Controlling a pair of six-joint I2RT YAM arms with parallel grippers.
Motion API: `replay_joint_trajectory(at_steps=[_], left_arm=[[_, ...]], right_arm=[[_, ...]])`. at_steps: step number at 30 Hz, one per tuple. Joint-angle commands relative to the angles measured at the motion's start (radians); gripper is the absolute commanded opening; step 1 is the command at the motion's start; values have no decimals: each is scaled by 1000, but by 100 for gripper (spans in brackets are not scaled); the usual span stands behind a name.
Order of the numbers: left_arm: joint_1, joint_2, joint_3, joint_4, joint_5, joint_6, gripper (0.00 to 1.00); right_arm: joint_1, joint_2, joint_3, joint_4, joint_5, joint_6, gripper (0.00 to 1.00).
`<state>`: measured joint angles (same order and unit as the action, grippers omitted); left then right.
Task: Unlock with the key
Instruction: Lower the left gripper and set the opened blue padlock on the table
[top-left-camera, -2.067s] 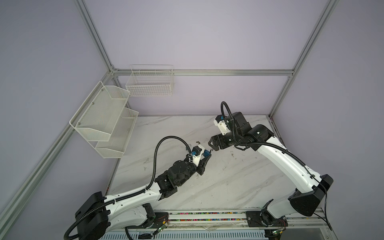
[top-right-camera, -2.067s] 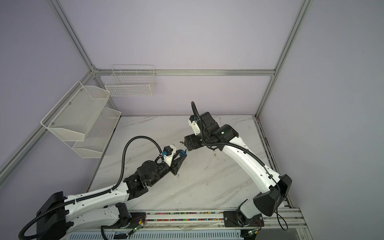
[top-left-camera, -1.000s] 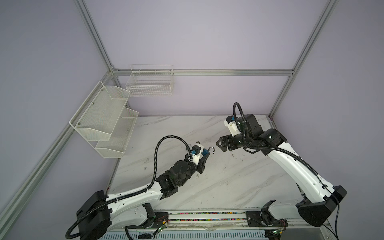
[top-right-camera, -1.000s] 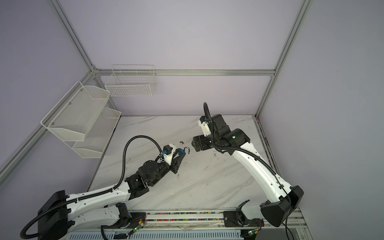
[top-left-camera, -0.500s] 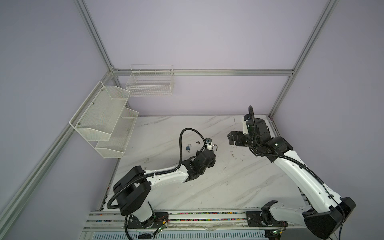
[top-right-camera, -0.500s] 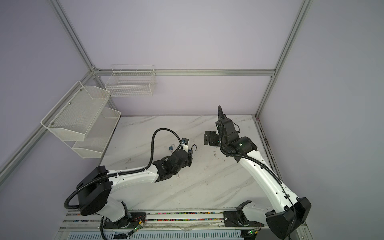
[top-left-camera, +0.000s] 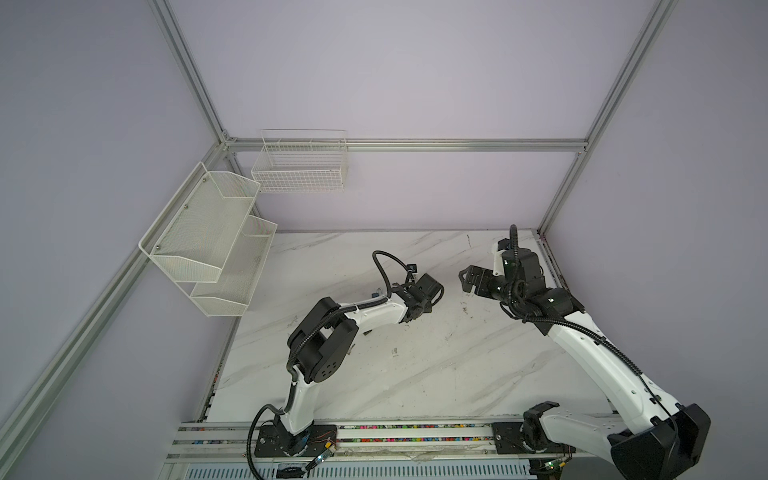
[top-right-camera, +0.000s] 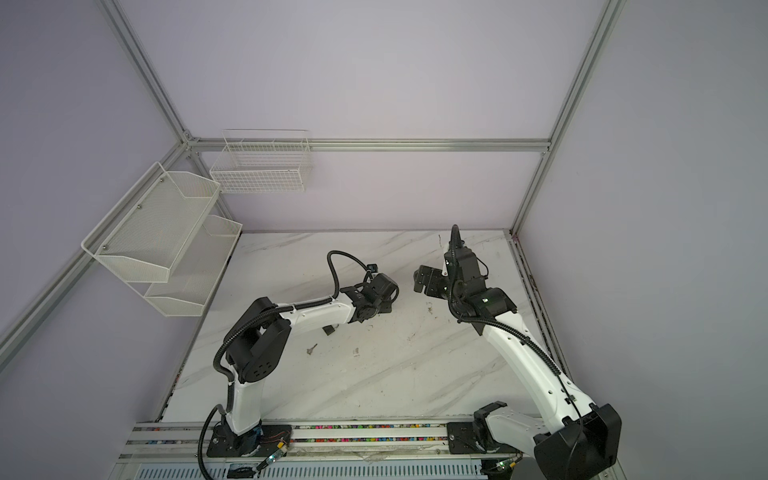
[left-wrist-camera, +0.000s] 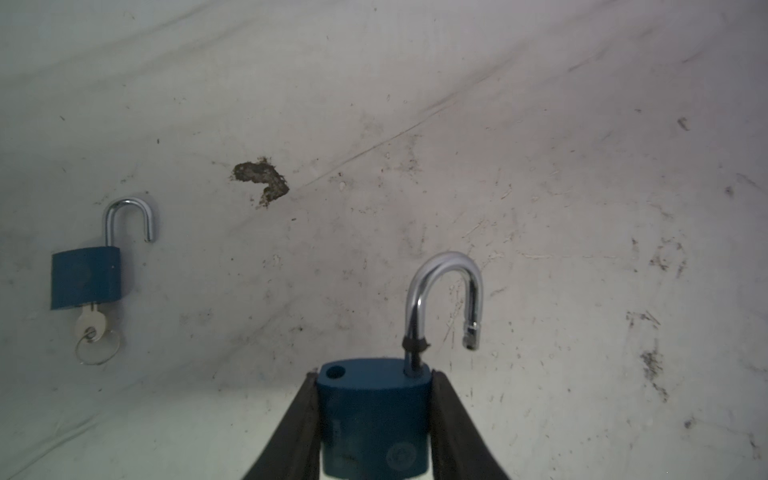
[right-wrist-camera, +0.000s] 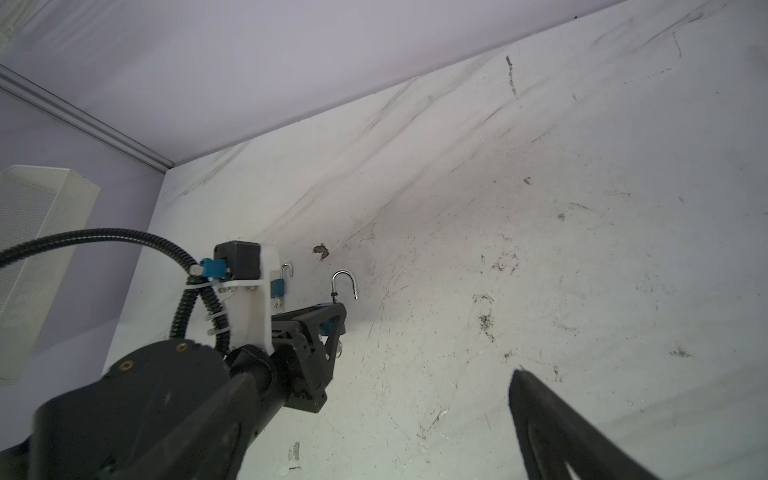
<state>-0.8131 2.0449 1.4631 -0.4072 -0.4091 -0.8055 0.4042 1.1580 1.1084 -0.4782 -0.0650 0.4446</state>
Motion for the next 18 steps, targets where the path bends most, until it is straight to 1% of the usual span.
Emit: replay_joint_trajectory(at_steps=[1,5,10,18], left_arm=[[3,18,128,-57,19,-58,0],[10,73,188,-104,46,-46,0],[14,118,235,-156,44,-57,0],[15,138,242,-183,32,-66,19]], right_arm=[[-2,-8,-11,35,-31,23,97],[-2,-9,-14,42,-50,22,97],[-3,-20,-18,56,-59,22,97],[-2,-15,-20,57,-78,17,97]])
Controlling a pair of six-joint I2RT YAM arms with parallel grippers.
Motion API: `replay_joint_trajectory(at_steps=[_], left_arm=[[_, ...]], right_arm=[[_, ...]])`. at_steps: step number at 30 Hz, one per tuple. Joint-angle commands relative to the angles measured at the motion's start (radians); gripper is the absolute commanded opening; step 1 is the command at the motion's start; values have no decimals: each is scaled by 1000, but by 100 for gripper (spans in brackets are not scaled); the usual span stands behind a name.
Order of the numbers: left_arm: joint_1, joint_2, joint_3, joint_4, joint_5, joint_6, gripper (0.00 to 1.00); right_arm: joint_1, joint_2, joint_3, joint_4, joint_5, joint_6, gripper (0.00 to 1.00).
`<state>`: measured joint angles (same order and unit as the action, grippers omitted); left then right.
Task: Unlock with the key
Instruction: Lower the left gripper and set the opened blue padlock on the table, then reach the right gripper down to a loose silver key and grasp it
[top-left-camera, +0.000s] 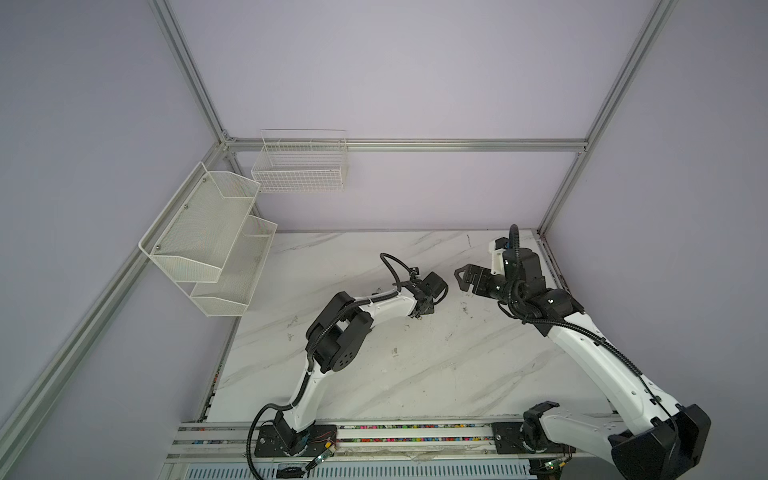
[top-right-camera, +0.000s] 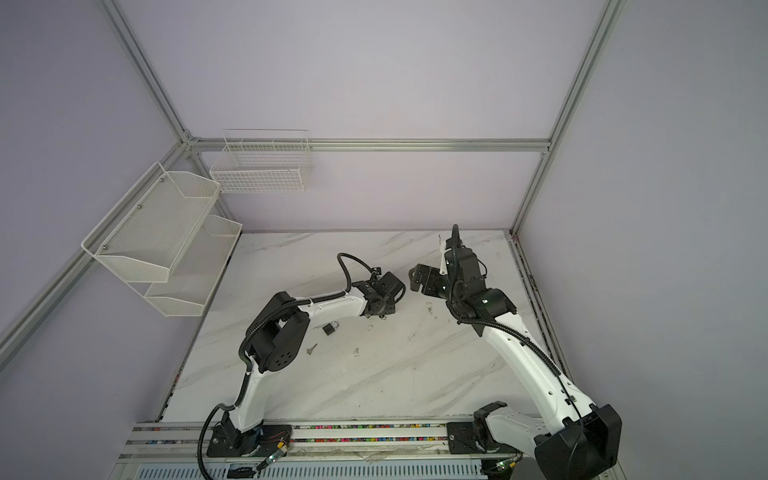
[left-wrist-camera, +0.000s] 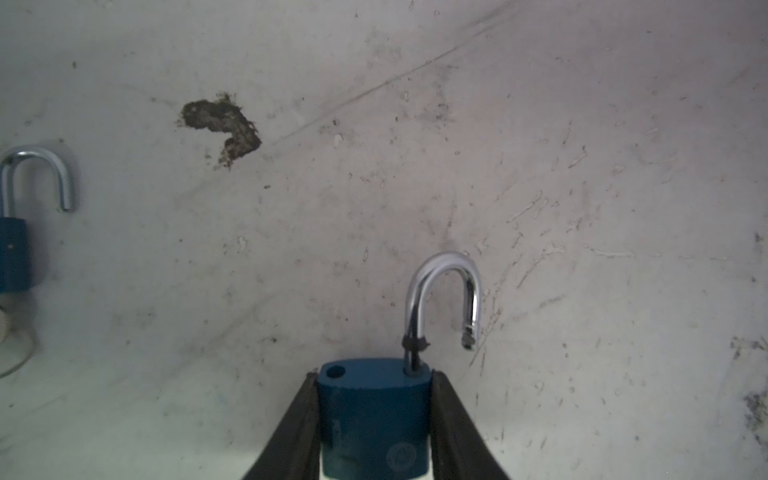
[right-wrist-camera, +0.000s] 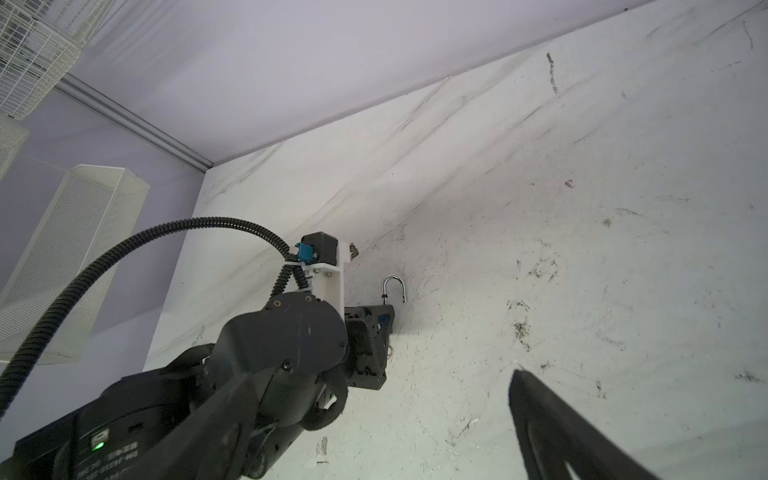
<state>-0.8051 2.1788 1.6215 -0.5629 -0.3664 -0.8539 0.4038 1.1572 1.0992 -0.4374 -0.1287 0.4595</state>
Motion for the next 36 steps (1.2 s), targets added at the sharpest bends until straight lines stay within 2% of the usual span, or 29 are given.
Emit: replay_joint_trajectory(at_steps=[1,6,11,17,23,28,31,36], left_arm=[[7,2,81,-29,-10,-20,21],[7,-23,73,-29,3,-22,38],[10,-78,59,-27,30,-8,44],[14,-208,-15,-1,36,6,51],[30,-458,-226,75,31,19,54],[58,-719,-423,90,-33,76,58],[73,-872,-493,23,-105,103,59],[149,-1098,-623,-83,-141,132,61]], right_arm=[[-2,-15,-13,17,-15,2,97],[-2,-7,-1,8,-14,-10,97],[-2,1,22,-7,-32,-27,97],[-1,5,50,-24,-48,-43,97],[27,44,97,-50,-31,-50,97],[162,98,110,-28,71,-21,97],[279,162,120,-12,163,8,97],[454,292,111,61,276,96,97]])
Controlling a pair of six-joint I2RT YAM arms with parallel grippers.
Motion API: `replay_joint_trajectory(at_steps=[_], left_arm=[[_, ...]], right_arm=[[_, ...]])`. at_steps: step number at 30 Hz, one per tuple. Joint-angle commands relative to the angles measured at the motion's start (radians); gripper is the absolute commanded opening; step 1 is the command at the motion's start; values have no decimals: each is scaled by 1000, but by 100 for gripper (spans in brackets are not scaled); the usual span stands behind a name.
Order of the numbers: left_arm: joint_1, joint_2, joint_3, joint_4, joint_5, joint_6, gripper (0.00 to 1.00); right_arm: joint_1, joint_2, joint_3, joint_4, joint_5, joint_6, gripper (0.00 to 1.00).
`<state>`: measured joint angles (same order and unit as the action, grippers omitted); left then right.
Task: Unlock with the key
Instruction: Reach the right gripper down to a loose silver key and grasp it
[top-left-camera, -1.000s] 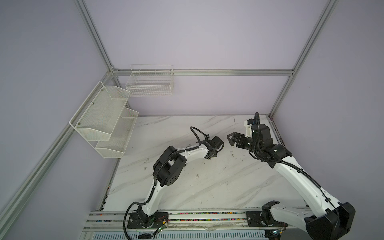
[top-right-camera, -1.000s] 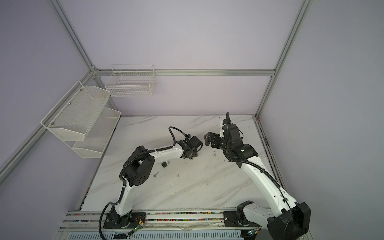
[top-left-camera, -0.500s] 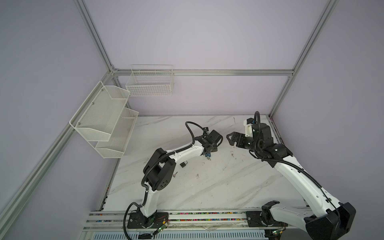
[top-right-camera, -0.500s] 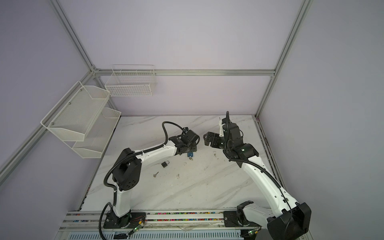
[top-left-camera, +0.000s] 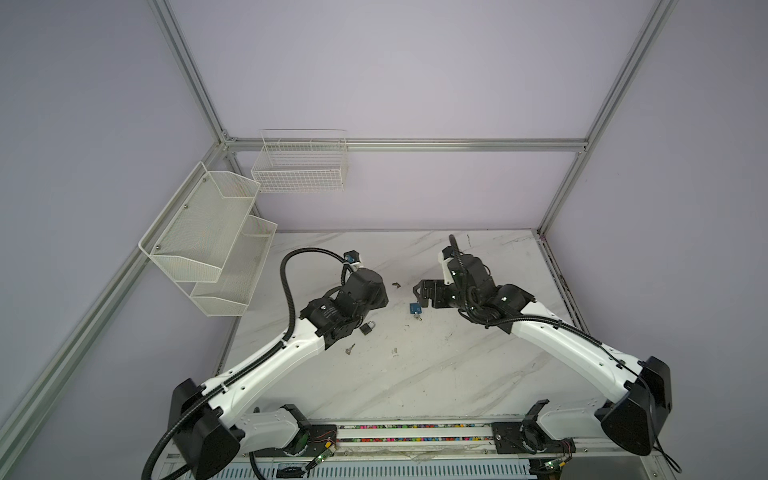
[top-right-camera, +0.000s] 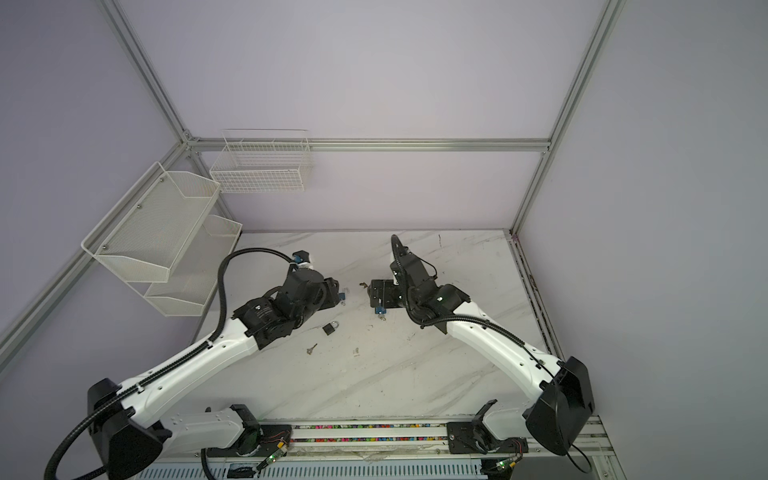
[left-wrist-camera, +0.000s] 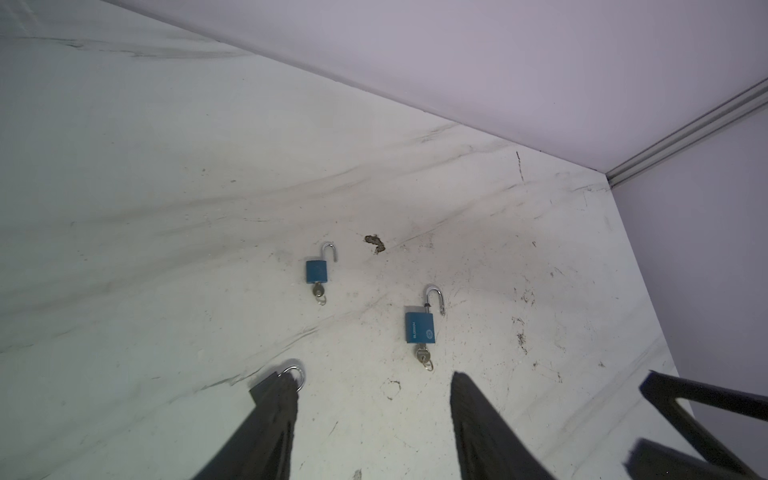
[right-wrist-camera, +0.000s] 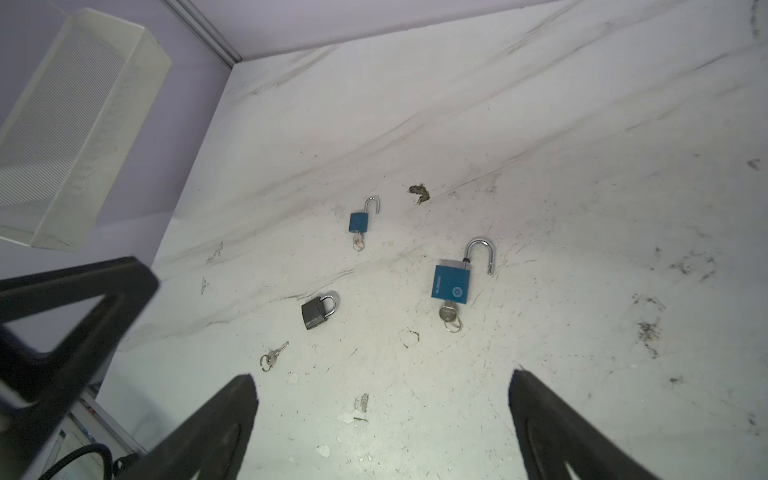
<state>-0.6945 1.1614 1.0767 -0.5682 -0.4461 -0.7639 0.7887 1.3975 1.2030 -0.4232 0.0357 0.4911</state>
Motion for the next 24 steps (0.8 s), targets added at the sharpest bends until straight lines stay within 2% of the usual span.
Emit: replay_joint_trajectory(at_steps=[1,7,12,15,18,24], left_arm=[[54,-114,-95,-106,-70,39,61],[154,-283,-176,-207,-68,30,63],[203,-368,-240,-257,-49,-41,63],[216,-413,-262,-275,-43,-66,63],[218,-444,-268,-296,-50,-81,63],[219,-482,-283,-319,-55,-105,63]], right_arm=[[102,77,13,56,135,78,97],[264,268,39,173,167,182,95],[375,442,135,196,209,238,91],[399,516,177,217,177,212,86],[401,563,203,243,114,154,76],[403,642,269,220,76,57,61]])
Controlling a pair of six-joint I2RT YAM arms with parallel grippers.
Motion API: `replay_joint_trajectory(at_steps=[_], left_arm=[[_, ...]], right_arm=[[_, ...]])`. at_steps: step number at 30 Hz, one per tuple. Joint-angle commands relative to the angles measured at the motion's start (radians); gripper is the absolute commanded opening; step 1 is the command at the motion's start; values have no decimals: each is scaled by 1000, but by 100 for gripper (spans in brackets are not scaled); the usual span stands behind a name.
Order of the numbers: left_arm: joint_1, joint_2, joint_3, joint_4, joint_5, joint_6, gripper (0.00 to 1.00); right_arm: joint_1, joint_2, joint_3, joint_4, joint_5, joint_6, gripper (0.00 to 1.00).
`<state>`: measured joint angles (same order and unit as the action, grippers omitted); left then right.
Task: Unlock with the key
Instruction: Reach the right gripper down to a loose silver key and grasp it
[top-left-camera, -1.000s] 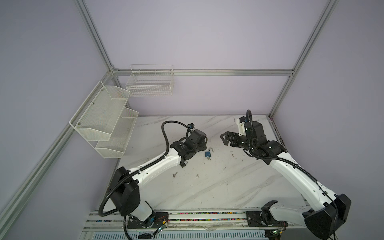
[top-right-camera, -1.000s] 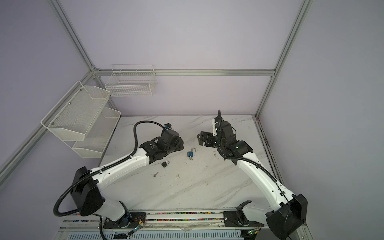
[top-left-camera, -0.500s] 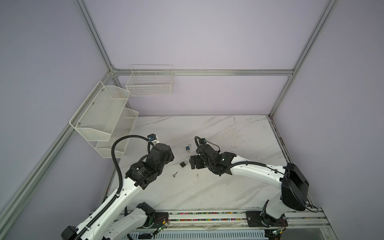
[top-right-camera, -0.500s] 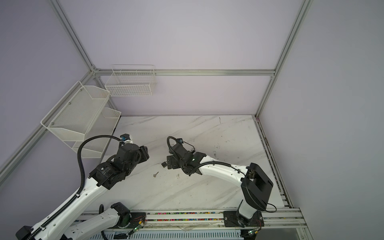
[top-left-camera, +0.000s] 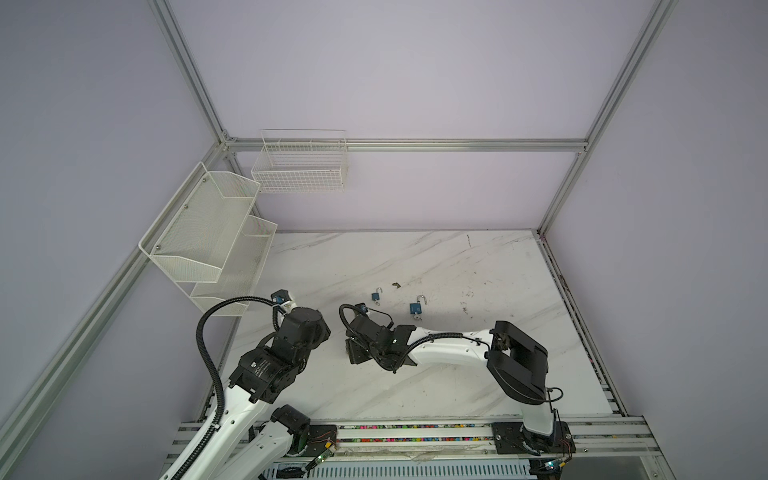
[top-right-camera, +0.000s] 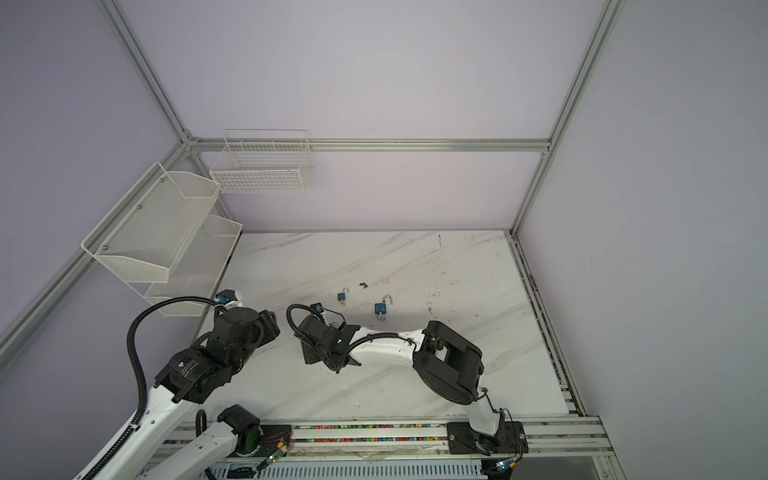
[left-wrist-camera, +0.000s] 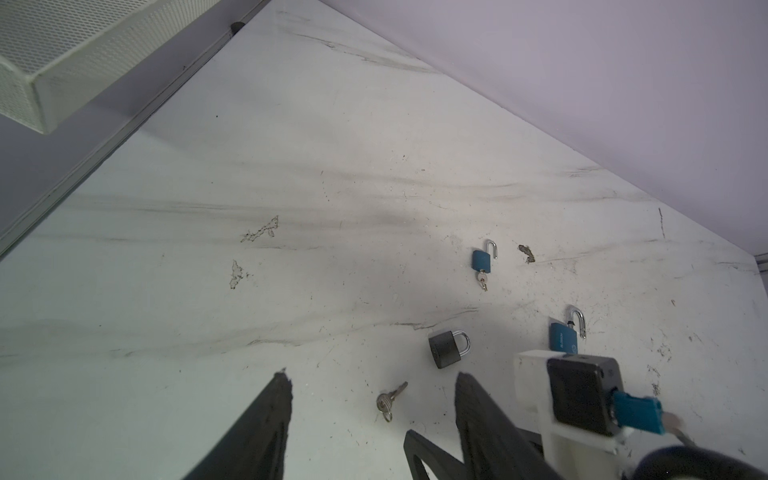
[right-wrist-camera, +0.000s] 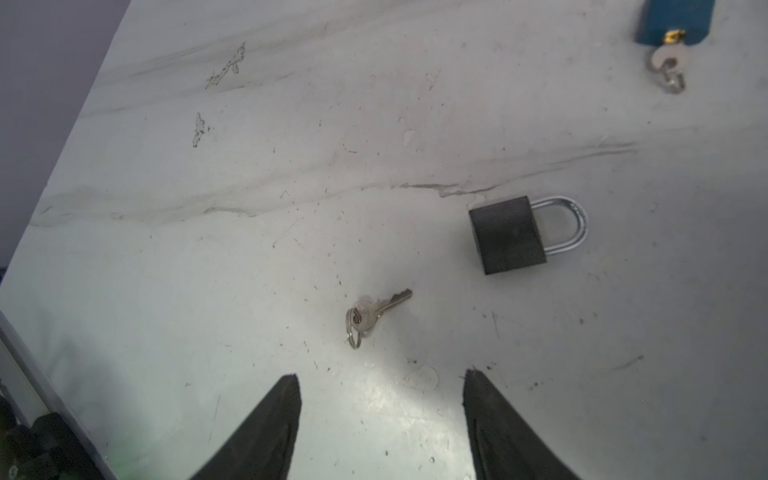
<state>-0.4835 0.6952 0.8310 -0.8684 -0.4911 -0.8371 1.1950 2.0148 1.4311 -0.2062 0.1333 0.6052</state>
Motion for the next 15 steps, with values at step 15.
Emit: replay_joint_trajectory(at_steps=[15], left_arm=[[10,-86,-50,-47,-40,-65,63]], right_arm=[[8,175,184,-85,-38,-180,40]])
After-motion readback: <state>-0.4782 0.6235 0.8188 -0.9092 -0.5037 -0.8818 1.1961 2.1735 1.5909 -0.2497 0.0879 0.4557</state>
